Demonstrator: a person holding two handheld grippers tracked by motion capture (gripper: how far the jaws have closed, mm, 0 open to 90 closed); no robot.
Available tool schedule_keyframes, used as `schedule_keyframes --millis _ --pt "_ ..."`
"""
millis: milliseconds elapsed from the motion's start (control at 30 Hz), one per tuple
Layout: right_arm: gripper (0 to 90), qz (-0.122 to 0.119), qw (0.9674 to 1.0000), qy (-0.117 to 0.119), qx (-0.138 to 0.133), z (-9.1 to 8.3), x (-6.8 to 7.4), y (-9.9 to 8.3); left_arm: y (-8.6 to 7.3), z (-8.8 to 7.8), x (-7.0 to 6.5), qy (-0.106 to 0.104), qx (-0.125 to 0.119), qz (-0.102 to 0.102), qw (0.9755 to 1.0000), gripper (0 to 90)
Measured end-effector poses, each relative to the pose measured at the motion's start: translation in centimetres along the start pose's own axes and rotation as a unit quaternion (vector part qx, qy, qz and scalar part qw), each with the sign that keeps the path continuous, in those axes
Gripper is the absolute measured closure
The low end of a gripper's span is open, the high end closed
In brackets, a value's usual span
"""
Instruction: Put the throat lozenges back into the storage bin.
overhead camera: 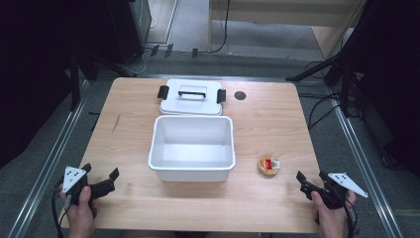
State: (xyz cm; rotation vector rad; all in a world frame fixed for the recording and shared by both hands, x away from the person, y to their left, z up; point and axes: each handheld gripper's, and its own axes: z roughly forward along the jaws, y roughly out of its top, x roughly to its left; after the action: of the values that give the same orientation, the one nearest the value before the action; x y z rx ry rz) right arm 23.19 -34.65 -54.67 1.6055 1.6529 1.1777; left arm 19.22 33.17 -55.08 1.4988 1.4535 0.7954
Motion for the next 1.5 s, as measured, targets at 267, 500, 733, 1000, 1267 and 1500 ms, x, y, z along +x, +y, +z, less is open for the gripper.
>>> schedule_keyframes --millis 267,500,733,1000,1267,1500 --pt "13.5 -0.002 0.9996 0.017 0.024 0.2 0.3 0.3 0.0 0.1 -0.2 0.007 -0.003 0.005 1.0 0.0" --pt "13.5 -0.017 0.9983 0.018 0.053 -0.1 1.4 1.7 0.0 0.1 -0.2 0.009 -0.004 0.004 0.9999 0.0" --pt "13.6 -0.063 0.9845 0.032 0.161 0.8 3.6 4.1 0.0 0.2 -0.1 0.009 -0.002 0.0 1.0 0.0" --pt "13.7 -0.106 0.9569 0.026 0.269 2.2 5.4 6.2 0.1 0.3 0.1 0.006 -0.002 -0.008 0.9999 0.0" --pt "13.5 -0.158 0.93 0.018 0.332 3.5 7.5 7.5 0.1 0.3 -0.2 0.002 0.003 0.005 1.0 0.0" --pt "13.3 -0.171 0.9057 0.042 0.386 4.7 9.1 8.4 0.1 0.4 -0.2 0.002 0.003 0.005 1.0 0.0"
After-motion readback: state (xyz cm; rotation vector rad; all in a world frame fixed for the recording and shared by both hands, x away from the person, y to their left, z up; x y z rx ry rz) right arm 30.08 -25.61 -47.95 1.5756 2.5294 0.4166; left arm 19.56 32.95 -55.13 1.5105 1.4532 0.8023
